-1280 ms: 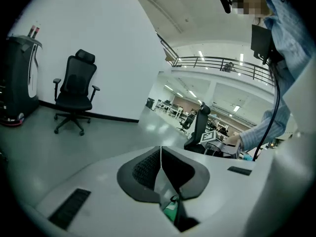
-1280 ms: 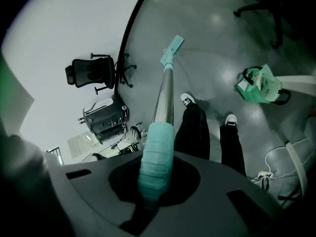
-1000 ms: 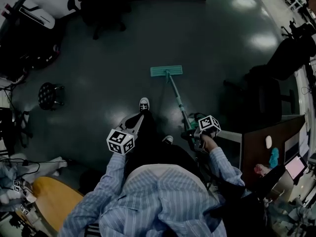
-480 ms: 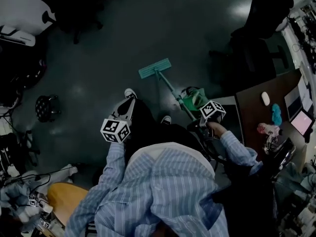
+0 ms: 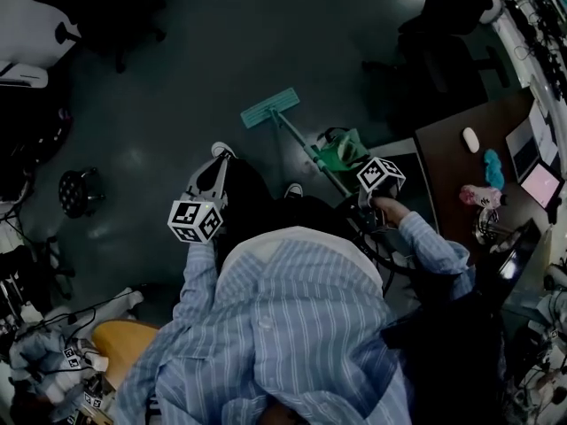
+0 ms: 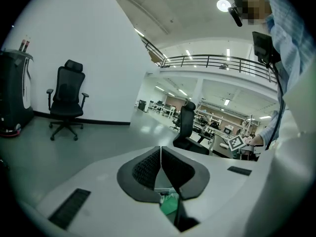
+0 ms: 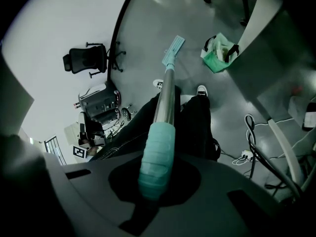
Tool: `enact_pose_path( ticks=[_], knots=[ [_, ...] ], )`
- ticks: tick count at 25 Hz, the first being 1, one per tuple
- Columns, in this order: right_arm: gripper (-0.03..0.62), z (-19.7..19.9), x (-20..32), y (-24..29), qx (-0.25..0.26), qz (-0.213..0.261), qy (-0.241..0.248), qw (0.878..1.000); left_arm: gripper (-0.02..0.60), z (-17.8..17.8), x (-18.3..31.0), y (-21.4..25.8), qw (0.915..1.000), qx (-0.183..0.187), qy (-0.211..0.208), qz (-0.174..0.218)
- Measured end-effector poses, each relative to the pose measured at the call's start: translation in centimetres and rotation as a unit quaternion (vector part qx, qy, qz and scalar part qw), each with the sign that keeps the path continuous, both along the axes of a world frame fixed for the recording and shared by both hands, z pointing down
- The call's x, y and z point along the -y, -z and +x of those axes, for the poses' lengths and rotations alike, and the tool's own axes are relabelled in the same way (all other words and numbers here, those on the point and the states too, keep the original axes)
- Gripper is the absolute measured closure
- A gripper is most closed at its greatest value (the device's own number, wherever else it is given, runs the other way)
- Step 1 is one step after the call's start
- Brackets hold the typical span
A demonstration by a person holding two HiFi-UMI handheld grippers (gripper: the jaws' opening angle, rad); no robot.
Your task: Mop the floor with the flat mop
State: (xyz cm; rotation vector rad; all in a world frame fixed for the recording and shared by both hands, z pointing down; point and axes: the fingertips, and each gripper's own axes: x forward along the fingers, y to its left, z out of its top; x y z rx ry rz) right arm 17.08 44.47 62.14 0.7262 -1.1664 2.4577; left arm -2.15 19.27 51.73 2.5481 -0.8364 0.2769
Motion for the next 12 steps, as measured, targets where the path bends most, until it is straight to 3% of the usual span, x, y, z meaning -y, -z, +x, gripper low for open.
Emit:
enact_pose_path(
  ticks=[12],
  knots=[
    [0.585, -1.2, 0.9, 0.2, 0.0, 0.002, -0.013, 1.0, 0.572, -2.1, 0.5, 0.2, 0.9999, -0.001, 0.01, 0.002]
  ],
)
